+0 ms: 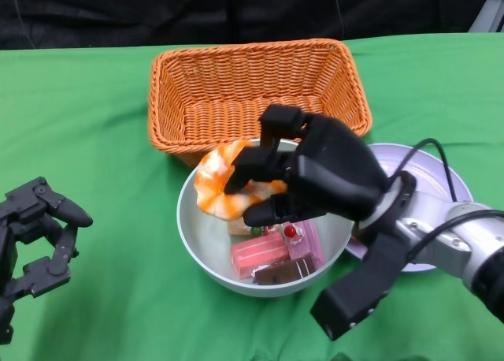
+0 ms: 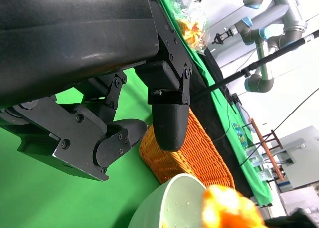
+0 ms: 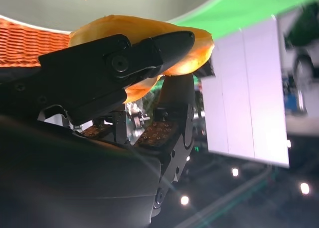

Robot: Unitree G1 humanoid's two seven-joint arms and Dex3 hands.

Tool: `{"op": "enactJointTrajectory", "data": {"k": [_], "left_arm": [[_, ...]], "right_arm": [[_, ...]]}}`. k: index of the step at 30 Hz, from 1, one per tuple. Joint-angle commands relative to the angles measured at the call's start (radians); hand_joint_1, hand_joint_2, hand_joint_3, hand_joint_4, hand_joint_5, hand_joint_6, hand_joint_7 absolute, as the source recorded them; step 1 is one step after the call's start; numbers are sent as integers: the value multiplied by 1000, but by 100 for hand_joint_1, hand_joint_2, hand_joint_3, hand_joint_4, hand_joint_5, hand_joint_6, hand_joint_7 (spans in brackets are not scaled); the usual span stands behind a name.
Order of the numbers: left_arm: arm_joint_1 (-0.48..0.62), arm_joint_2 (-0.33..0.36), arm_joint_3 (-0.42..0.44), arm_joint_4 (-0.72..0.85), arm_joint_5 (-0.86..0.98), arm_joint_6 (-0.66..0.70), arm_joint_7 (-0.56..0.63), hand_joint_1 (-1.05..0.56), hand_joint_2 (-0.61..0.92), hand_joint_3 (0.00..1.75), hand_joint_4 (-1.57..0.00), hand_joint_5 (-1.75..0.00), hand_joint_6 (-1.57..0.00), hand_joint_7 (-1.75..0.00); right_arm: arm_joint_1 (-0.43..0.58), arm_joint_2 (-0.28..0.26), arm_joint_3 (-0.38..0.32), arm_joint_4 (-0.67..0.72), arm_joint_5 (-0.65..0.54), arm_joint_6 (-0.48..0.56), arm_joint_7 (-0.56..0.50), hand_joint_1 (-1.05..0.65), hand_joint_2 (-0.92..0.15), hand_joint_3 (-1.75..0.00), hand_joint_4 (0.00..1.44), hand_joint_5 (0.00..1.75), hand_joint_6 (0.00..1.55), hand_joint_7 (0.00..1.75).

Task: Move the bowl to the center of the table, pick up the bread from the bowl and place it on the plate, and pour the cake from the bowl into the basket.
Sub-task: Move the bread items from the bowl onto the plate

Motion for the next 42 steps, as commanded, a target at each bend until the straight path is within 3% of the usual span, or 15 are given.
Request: {"op": "enactJointTrajectory", "data": {"k": [1,5,12,15,18,24,29,42], "left_arm": [[-10,19,11,12,-6,-18,5,-4,62,101,-78,-169,-73,-137],[-13,20,12,14,-5,-17,8,-4,61,102,-78,-169,-74,-137],[-11,20,14,11,-3,-13,12,-4,61,103,-78,-168,-74,-136],[-18,25,15,15,-16,-7,-1,-3,62,102,-77,-168,-74,-136],[-21,28,15,21,-21,-5,-3,-3,62,100,-77,-169,-74,-136],[-33,35,20,36,-15,-8,5,-4,62,100,-78,-168,-74,-136],[-35,40,23,40,-10,-1,9,-3,62,100,-79,-168,-74,-136],[-41,44,29,52,-15,-6,2,-3,60,102,-78,-167,-72,-140]], "right_arm": [[50,-38,-67,-84,93,-45,64,-22,-92,-5,67,156,78,92],[118,-66,-133,-203,145,-46,141,-22,-92,-2,70,147,86,76],[199,-74,-212,-327,159,-23,221,-23,-91,-1,71,147,90,70],[338,-131,-317,-448,189,7,221,-20,-92,-2,79,134,95,71],[401,-145,-372,-485,203,22,238,-17,-89,-1,82,129,96,72],[481,-178,-444,-412,203,24,210,-19,-92,-6,89,116,100,65],[502,-190,-484,-335,207,32,195,-14,-90,-4,88,118,102,58],[425,-176,-499,-60,214,49,121,-11,-90,-2,88,116,105,46]]}}
